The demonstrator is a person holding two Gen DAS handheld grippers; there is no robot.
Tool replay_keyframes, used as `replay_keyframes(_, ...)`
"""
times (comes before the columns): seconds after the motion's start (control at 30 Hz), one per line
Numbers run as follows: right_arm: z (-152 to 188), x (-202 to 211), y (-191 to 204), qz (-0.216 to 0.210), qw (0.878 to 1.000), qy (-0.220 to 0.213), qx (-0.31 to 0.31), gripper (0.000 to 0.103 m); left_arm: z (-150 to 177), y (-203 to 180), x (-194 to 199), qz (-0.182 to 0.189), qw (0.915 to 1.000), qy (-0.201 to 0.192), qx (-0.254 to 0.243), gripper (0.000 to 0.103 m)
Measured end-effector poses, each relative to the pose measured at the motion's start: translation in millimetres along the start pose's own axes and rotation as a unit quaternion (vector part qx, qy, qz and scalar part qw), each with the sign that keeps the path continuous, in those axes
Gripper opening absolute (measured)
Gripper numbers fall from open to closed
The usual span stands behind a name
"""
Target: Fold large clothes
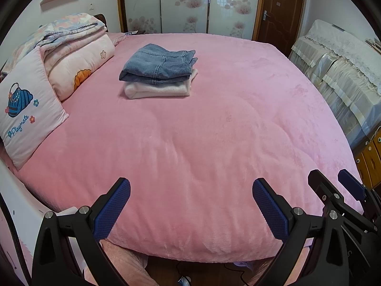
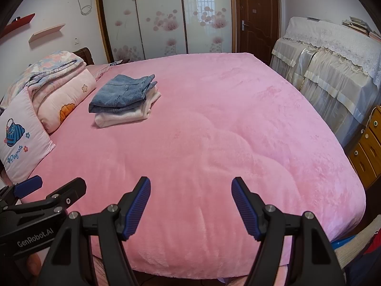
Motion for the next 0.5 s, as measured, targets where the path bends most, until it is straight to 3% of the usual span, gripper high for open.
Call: replay_keyframes(0.5,3.5,-3.8,1.1,-0.002,1.000,0.005,0.000,0.071,2.4,0.2,-4.4,-0.003,1.0000,0.008,0.000,0.102)
Point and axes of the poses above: each gripper's, at about its wrist camera, not at the fingertips, and x roughly against the way its jaws point, y to its left, z to its underside, the point moved 9 cm from there along -x, roughly the way its jaws point, and after that the axes turned 11 degrees about z, right-handed, at the moved point
